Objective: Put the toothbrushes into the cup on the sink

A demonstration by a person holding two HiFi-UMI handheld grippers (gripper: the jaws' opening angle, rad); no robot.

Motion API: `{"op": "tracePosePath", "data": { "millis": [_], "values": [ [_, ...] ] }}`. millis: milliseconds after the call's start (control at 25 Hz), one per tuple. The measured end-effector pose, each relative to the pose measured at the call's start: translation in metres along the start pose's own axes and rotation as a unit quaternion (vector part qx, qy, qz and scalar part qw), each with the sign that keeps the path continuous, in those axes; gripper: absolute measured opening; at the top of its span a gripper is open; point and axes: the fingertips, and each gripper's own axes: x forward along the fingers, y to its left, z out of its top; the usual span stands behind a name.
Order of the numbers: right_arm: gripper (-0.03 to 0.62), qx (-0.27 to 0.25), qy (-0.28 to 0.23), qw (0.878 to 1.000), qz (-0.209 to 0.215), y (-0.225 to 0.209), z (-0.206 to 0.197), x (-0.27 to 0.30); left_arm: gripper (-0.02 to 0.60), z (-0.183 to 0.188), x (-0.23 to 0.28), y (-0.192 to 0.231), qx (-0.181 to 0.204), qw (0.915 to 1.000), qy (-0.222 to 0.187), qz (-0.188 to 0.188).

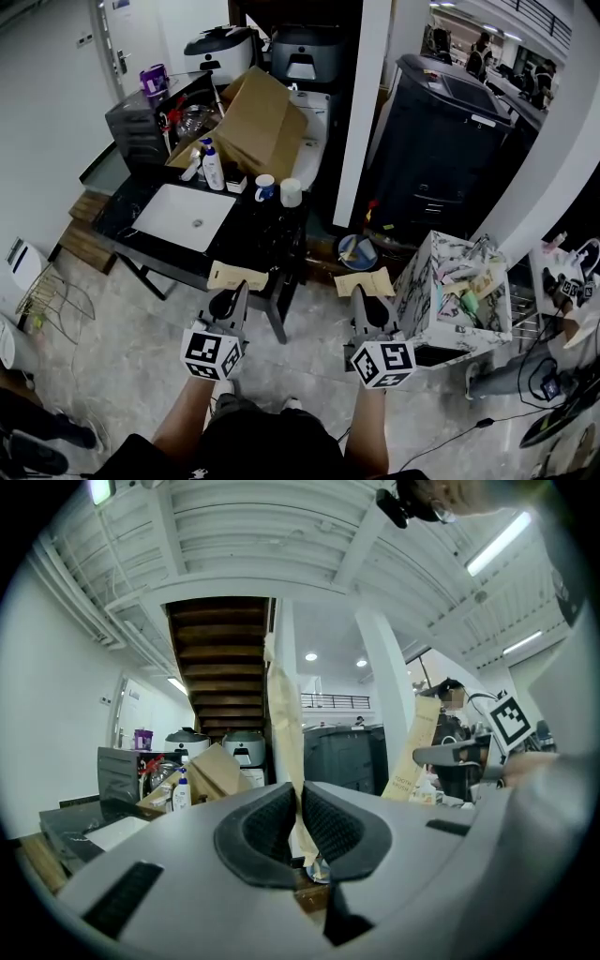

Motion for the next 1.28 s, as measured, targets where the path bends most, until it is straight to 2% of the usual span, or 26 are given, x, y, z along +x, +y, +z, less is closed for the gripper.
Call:
{"op": "tracePosePath", "data": {
  "millis": [240,560,1280],
  "values": [
    [0.025,-0.003,0.002,1.000,-0.008,0.017,-0.006,0.008,0.026,-0.002,-0.005,0.019,0.001,0.9999,-0.004,-0.009],
    [0.025,-0.017,0.007,1.000,-0.026,0.058,-0.009,0.032,0.026,-0.006,-0.007,0.068,-0.008,0.9995,-0.005,-0.030],
    [0.026,-0.065,0.006,0.994,-0.090,0.107,0.006,0.091,0.026,-0.009,0.026,0.161,-0.039,0.9958,-0.030,-0.077]
  ]
}}
